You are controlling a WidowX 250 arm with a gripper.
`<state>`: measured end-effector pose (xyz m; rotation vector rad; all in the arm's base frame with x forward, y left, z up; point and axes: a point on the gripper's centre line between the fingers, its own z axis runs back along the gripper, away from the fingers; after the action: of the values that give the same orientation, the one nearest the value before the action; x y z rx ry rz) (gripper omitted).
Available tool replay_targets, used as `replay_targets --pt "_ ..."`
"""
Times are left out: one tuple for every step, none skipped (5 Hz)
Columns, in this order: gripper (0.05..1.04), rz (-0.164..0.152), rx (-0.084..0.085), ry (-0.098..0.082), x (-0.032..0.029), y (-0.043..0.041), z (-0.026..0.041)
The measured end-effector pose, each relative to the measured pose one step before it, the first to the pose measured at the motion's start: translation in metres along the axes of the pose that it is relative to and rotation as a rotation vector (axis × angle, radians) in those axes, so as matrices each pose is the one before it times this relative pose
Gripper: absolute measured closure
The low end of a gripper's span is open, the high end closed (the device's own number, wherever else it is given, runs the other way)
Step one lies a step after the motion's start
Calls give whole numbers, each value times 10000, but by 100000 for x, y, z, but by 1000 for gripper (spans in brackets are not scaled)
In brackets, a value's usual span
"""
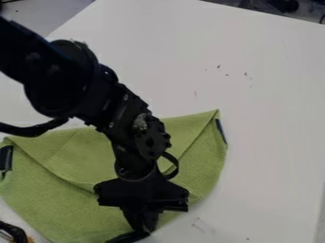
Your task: Unfold cloth from top left to bottom right
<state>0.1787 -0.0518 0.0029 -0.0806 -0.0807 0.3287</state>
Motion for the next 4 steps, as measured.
replay_targets --pt "581 142 246 118 -543 -98 89" --pt "276 317 488 -60 -999 -237 1442" --pt "78 88 603 -397 -352 -755 2345" --pt "77 -172 493 -342 -330 -187 603"
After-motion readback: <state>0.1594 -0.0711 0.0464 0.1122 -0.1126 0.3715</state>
